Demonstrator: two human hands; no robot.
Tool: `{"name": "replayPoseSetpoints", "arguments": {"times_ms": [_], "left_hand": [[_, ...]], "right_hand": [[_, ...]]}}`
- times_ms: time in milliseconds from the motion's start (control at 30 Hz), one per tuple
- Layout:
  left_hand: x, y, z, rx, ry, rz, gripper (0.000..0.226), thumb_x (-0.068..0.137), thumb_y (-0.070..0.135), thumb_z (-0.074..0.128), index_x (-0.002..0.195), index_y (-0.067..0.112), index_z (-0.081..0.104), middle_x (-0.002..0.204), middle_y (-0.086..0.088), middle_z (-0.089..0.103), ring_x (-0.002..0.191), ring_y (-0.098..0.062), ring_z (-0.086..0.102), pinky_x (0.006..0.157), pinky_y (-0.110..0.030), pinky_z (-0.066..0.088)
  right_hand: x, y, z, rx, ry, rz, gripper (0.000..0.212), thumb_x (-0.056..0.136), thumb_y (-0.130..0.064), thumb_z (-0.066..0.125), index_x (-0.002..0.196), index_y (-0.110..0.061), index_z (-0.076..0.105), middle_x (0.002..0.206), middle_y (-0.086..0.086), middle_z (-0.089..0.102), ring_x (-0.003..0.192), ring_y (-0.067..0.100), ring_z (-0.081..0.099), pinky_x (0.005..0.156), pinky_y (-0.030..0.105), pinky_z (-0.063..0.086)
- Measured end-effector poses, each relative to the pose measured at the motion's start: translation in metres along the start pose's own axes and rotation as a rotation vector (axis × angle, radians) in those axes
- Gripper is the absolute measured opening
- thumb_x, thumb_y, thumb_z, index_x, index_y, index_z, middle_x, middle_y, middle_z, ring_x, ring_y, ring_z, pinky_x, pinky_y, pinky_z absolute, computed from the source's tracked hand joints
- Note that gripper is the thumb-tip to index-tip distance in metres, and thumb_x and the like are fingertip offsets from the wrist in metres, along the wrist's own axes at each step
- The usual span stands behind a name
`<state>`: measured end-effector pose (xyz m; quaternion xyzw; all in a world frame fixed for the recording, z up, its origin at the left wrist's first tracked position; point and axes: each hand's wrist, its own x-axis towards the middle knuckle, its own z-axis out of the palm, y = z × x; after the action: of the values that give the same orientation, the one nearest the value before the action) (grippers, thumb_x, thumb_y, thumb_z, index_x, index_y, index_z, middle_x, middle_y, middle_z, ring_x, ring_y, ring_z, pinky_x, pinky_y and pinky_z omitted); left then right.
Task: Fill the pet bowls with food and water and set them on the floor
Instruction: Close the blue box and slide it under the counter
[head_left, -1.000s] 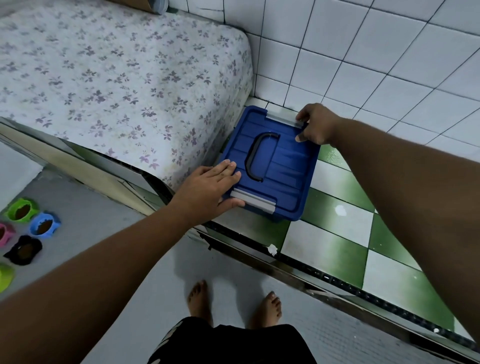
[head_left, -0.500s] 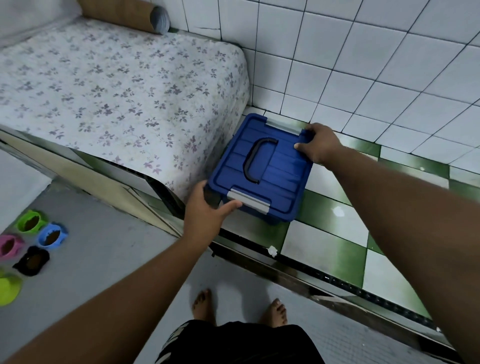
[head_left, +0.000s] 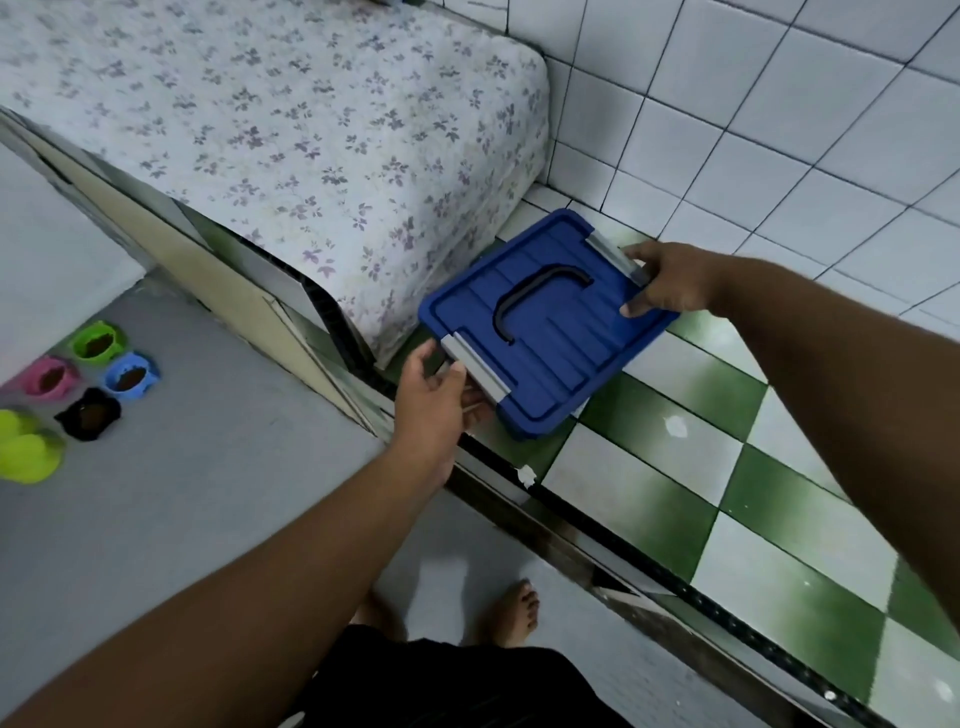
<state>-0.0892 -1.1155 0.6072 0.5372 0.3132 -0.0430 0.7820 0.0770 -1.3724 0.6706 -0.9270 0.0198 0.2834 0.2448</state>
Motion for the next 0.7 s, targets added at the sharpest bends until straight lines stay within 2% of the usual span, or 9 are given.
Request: {"name": "replayPoseSetpoints", "arguments": {"times_ms": [167,267,367,433,533,600,700], "left_hand": [[0.008,-0.002,-0.005,0.064,-0.012,0.024,0.052,0.109,0.013,0.048,0.157,0.03,0.039,0.114,-0.011,0.075,0.085,-0.024,0.071,0.078,-0.042,0.064],[0.012,-0.001,-0.012,0.101,-0.029,0.033,0.05,0.11,0.016,0.046,0.156,0.035,0.041,0.118,-0.008,0.075,0.094,-0.025,0.072,0.083,-0.042,0.064],[0.015,0.004,-0.018,0.153,-0.044,0.051,0.05,0.11,0.017,0.045,0.154,0.039,0.042,0.12,-0.007,0.074,0.101,-0.027,0.072,0.082,-0.039,0.063],[0.019,0.009,-0.022,0.186,-0.038,0.081,0.05,0.11,0.018,0.045,0.154,0.039,0.042,0.122,-0.005,0.073,0.099,-0.024,0.071,0.085,-0.041,0.063],[0.025,0.019,-0.028,0.26,-0.029,0.137,0.045,0.109,0.021,0.047,0.153,0.033,0.046,0.125,0.001,0.071,0.104,-0.022,0.071,0.087,-0.041,0.063],[0.028,0.025,-0.035,0.33,-0.064,0.187,0.042,0.107,0.028,0.053,0.149,0.028,0.053,0.125,0.004,0.07,0.103,-0.016,0.071,0.087,-0.037,0.062],[0.031,0.032,-0.047,0.582,-0.187,0.279,0.052,0.101,0.042,0.06,0.15,0.026,0.051,0.133,0.003,0.065,0.114,-0.015,0.065,0.1,-0.037,0.056]], "right_hand": [[-0.007,0.004,0.01,0.003,0.045,0.017,0.101,0.072,-0.024,0.087,0.154,-0.026,0.029,0.141,0.012,0.053,0.121,0.031,0.054,0.108,0.046,0.043],[-0.018,0.007,0.019,0.027,0.058,0.036,0.093,0.075,-0.021,0.085,0.152,-0.024,0.032,0.134,0.011,0.056,0.112,0.03,0.057,0.1,0.042,0.048],[-0.031,0.007,0.029,0.079,0.088,0.038,0.089,0.077,-0.017,0.083,0.15,-0.023,0.033,0.134,0.012,0.055,0.108,0.032,0.059,0.093,0.045,0.054],[-0.04,0.008,0.035,0.118,0.086,0.044,0.098,0.075,-0.016,0.085,0.153,-0.028,0.027,0.139,0.011,0.052,0.111,0.033,0.058,0.093,0.049,0.055],[-0.06,0.01,0.048,0.247,-0.001,0.073,0.115,0.067,-0.019,0.089,0.154,-0.043,0.018,0.139,0.001,0.048,0.113,0.033,0.058,0.086,0.051,0.058],[-0.079,0.012,0.061,0.339,-0.02,0.065,0.11,0.065,-0.019,0.091,0.15,-0.045,0.027,0.134,0.0,0.055,0.112,0.03,0.06,0.086,0.045,0.058],[-0.112,0.008,0.092,0.469,0.076,0.063,0.101,0.072,-0.018,0.087,0.152,-0.038,0.029,0.128,-0.001,0.059,0.114,0.027,0.058,0.09,0.035,0.049]]}}
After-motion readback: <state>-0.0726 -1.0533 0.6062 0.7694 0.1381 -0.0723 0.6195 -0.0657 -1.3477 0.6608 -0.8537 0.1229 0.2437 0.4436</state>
